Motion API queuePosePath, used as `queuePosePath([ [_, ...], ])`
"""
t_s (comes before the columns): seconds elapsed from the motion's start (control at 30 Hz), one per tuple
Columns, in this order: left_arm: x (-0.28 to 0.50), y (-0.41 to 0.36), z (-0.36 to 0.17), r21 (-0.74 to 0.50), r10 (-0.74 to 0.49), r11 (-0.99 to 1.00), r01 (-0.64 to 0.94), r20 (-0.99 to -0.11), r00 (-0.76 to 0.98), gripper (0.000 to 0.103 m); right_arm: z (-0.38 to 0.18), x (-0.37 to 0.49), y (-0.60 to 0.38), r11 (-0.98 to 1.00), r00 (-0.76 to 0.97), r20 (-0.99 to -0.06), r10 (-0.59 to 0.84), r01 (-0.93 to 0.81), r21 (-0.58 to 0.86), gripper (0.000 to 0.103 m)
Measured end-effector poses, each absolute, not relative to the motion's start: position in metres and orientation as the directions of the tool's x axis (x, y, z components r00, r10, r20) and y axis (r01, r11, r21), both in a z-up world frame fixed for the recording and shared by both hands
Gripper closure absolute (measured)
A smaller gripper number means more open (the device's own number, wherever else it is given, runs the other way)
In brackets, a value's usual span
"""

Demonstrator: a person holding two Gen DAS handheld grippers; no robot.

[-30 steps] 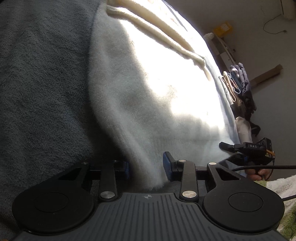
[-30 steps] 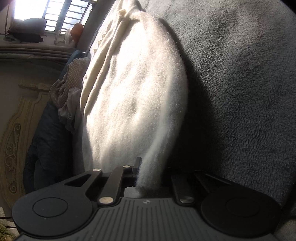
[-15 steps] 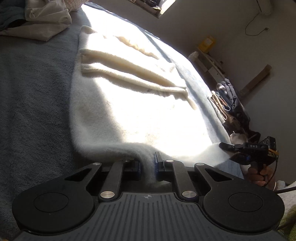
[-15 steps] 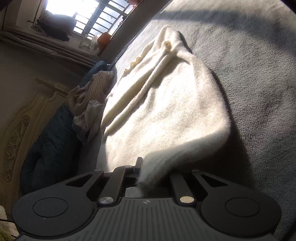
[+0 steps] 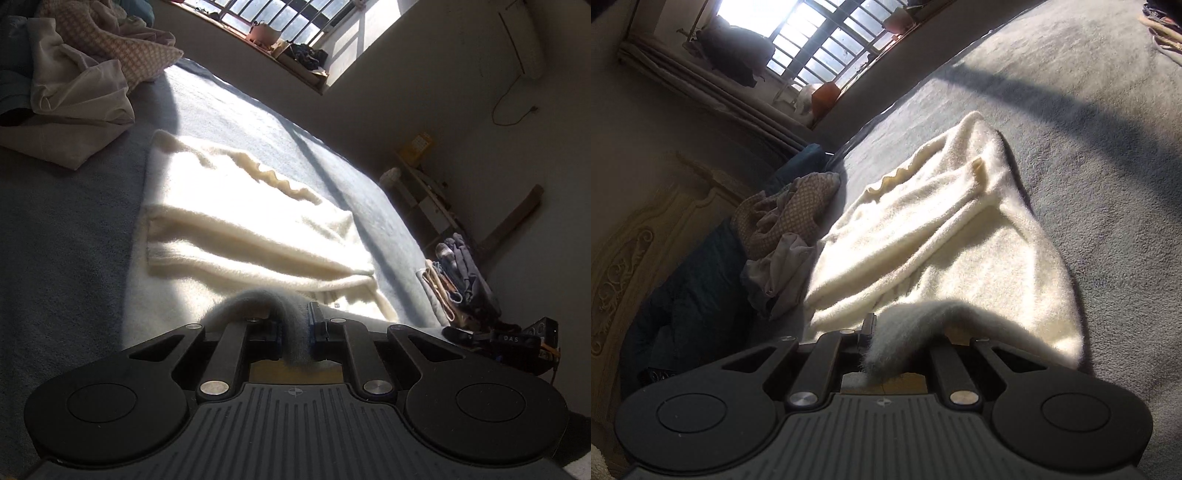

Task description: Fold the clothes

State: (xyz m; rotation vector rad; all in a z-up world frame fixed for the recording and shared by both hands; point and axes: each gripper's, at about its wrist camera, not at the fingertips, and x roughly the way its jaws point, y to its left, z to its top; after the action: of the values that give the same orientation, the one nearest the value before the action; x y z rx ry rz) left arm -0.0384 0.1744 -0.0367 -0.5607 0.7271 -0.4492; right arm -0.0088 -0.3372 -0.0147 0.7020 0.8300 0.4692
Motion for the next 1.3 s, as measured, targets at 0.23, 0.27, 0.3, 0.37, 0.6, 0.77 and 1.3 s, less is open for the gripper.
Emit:
queuePosePath([
  [0.23, -0.005, 0.174, -0.028, -0.632, -0.538, 0.756, 0.171, -0.451, 0.713, 0.093, -0.003, 0.026, -0.336, 0.696, 0.622, -0.482, 0.617, -0.146, 0.703, 0.095],
  [0.27, 0.000, 0.174, -0.026, -0.634, -0.536, 0.754, 0.172, -0.443, 0.718, 0.093, -0.002, 0.031, -0.336, 0.698, 0.625, -0.479, 0.616, -0.152, 0.700, 0.095],
  [0.3, 0.005, 0.173, -0.025, -0.636, -0.535, 0.752, 0.172, -0.436, 0.724, 0.093, -0.001, 0.037, -0.336, 0.699, 0.629, -0.476, 0.615, -0.156, 0.698, 0.095],
  [0.37, 0.016, 0.173, -0.022, -0.637, -0.529, 0.751, 0.173, -0.423, 0.736, 0.093, 0.002, 0.049, -0.336, 0.703, 0.636, -0.470, 0.612, -0.166, 0.691, 0.095],
  [0.6, 0.061, 0.173, -0.013, -0.628, -0.506, 0.758, 0.180, -0.390, 0.770, 0.093, 0.014, 0.099, -0.332, 0.719, 0.658, -0.446, 0.606, -0.214, 0.661, 0.095],
  [0.77, 0.099, 0.174, -0.012, -0.608, -0.476, 0.776, 0.169, -0.389, 0.789, 0.093, 0.018, 0.143, -0.324, 0.733, 0.668, -0.438, 0.601, -0.244, 0.635, 0.095],
  [1.3, 0.242, 0.159, -0.051, -0.515, -0.354, 0.856, 0.057, -0.502, 0.789, 0.093, -0.028, 0.289, -0.308, 0.771, 0.704, -0.469, 0.533, -0.175, 0.612, 0.096],
])
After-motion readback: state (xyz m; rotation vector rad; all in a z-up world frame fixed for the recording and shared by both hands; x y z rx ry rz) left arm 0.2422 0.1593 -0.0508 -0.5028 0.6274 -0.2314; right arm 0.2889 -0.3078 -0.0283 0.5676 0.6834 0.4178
